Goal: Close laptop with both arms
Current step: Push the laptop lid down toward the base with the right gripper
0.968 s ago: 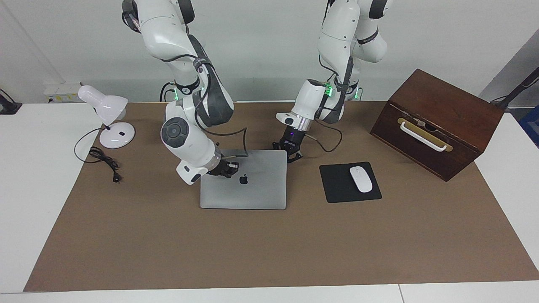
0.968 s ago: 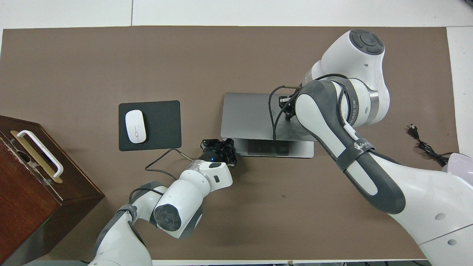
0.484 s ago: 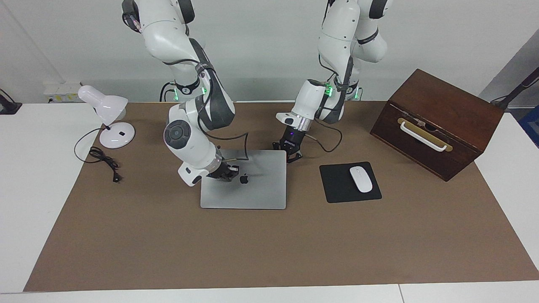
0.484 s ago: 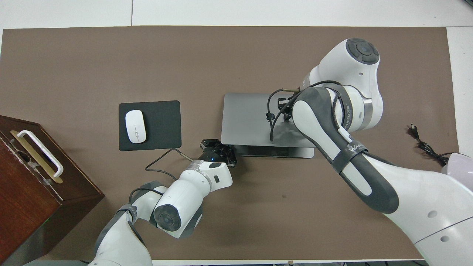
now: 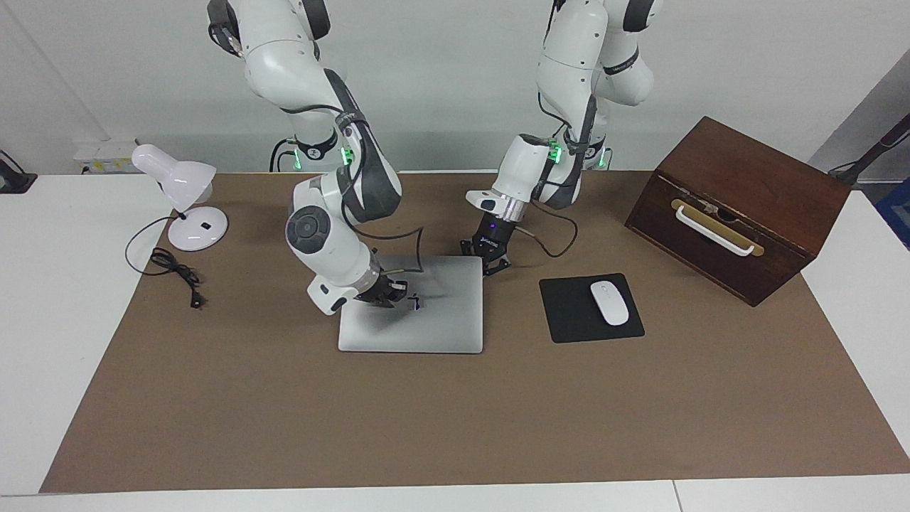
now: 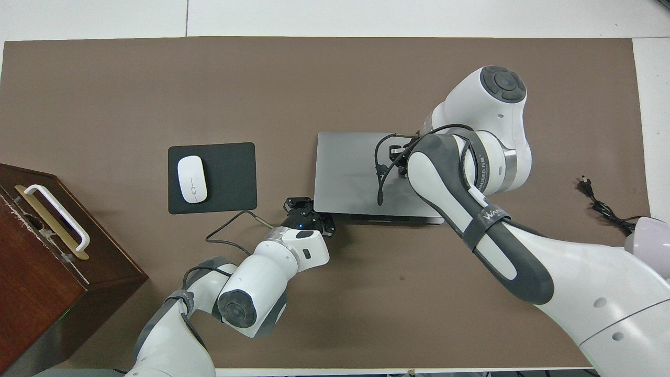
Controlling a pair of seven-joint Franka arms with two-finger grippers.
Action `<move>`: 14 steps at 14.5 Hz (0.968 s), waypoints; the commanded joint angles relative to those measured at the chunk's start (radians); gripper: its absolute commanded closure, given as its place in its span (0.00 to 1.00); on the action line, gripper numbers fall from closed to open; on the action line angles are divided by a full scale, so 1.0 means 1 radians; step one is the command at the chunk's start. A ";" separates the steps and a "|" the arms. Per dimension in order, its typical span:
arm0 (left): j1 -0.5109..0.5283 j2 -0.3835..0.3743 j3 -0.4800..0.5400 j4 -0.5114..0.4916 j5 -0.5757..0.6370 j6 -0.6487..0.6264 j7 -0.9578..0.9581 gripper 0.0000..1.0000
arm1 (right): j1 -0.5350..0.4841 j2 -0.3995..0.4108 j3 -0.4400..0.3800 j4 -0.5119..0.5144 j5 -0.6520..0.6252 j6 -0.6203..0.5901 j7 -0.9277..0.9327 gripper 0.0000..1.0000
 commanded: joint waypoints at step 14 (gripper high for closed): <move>-0.006 0.056 0.016 -0.057 -0.015 -0.018 0.028 1.00 | 0.011 -0.051 -0.001 0.024 0.006 -0.051 0.016 1.00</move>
